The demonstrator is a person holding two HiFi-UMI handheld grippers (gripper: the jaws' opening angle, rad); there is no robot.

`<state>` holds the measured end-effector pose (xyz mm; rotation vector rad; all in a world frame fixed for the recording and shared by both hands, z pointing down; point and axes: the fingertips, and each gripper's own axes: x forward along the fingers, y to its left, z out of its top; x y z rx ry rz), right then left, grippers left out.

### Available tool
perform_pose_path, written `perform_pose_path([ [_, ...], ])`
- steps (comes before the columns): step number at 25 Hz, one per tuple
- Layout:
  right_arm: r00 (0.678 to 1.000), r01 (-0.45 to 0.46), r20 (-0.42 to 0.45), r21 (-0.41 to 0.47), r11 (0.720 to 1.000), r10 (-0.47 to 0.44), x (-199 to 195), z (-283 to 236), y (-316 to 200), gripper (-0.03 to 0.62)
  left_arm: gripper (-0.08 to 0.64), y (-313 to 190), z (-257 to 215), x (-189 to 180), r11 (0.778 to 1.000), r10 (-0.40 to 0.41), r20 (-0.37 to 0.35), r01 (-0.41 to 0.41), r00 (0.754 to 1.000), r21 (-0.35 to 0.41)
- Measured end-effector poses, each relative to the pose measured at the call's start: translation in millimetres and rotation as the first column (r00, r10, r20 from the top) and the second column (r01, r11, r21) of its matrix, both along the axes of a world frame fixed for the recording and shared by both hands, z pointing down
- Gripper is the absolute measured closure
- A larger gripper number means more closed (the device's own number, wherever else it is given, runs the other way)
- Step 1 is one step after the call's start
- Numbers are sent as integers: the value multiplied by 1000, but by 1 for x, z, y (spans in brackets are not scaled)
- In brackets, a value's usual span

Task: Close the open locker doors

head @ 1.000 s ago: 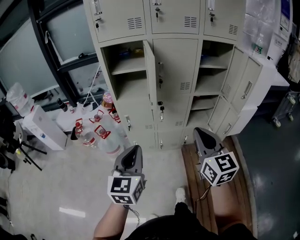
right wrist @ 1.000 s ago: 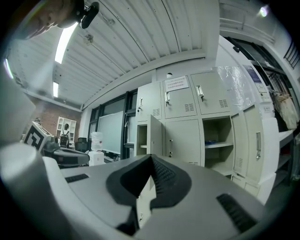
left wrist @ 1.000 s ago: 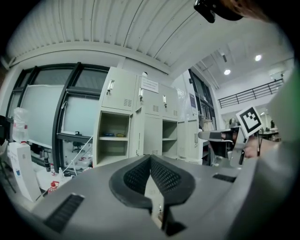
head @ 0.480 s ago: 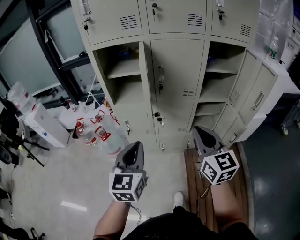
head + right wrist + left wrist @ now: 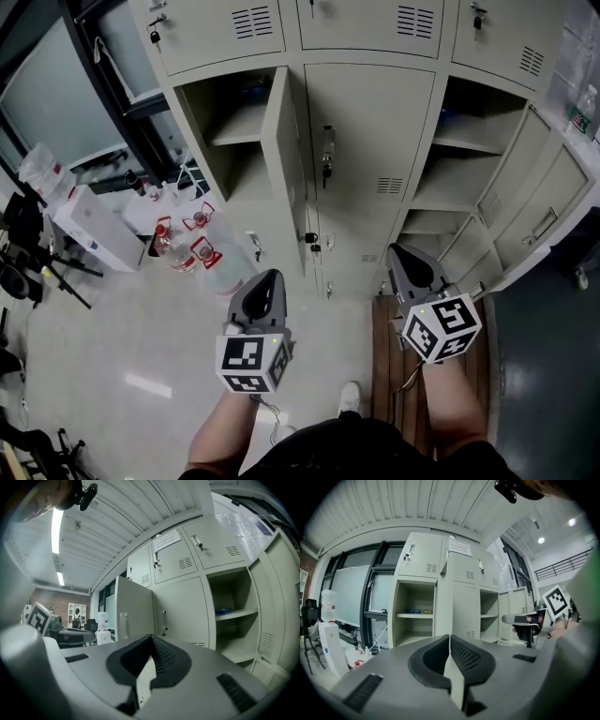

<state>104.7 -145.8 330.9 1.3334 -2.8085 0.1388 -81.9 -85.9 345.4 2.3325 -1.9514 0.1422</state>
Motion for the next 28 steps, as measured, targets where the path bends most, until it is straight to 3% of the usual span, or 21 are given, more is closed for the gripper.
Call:
perform_pose_path([
  [5,999,42,7,-10,999,-42,3,5,-24,598,553,-20,1,5,999,-45,6,45,999,2],
  [11,997,79,12,-13,997,-78,9,6,-44,598,427,-40,0,11,995,-102,19,102,995,12],
  [18,994,104,19,-23,994,-103,23,12,-61,598,338,-65,-4,14,984,-175,18,175,984,28],
  [28,995,94,29,-28,995,-93,57,18,-66,598,328,-92,-22,16,969,-245,69,241,967,61],
])
